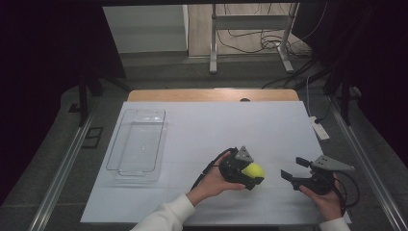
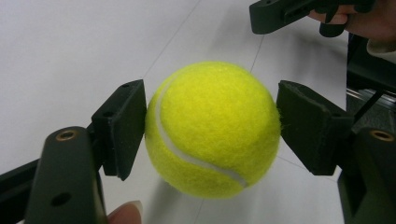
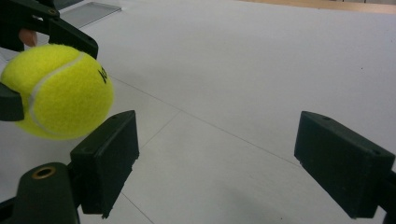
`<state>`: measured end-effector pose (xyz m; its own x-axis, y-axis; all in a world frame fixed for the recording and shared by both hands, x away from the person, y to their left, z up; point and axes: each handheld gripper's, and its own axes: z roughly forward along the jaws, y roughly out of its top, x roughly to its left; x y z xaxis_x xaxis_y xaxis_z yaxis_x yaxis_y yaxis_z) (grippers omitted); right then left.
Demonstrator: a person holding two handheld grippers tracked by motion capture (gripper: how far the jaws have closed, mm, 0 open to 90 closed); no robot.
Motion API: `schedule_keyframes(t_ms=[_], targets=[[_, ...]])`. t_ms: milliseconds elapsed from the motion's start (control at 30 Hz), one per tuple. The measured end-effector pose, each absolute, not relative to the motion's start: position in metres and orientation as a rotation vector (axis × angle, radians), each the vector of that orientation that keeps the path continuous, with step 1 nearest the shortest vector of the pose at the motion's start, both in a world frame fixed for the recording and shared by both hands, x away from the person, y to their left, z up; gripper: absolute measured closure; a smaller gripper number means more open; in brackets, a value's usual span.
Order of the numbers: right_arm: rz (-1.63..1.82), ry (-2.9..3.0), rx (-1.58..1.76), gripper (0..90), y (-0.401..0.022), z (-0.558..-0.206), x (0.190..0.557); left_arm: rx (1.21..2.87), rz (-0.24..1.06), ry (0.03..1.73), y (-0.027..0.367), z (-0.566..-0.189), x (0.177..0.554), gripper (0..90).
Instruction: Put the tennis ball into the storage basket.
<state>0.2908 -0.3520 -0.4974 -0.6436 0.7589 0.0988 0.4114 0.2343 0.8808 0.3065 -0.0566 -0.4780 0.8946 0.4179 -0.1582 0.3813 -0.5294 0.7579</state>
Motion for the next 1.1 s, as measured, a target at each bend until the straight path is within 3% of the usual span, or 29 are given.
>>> schedule_keyframes(t_ms=[1100], targets=[[1.381,2.199,1.065,14.1,-0.341,-0.499,0.289,2.037,0.157,0.653,0.008,-0.453,0.307,27.9]])
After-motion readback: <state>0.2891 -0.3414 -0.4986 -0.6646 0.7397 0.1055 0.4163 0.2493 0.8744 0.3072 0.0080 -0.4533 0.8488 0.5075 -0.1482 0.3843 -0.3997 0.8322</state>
